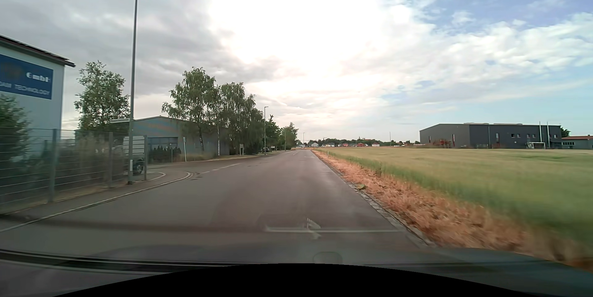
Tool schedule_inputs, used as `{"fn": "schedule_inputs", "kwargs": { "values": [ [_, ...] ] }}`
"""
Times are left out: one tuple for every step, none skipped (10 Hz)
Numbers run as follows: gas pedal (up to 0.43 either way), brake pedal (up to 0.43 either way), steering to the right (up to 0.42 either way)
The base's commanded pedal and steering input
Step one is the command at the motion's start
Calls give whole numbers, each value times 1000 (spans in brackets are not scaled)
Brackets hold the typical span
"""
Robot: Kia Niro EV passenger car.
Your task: Follow the waypoints while adhering to traffic rules and regulations
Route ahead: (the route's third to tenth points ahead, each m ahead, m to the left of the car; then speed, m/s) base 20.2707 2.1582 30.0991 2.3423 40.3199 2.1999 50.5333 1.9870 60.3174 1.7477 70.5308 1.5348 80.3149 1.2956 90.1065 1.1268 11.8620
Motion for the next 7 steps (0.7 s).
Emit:
{"fn": "schedule_inputs", "kwargs": {
  "values": [
    [118, 0, -4],
    [118, 0, -3],
    [118, 0, -3],
    [118, 0, -3],
    [118, 0, -3],
    [118, 0, -2],
    [118, 0, -2]
  ]
}}
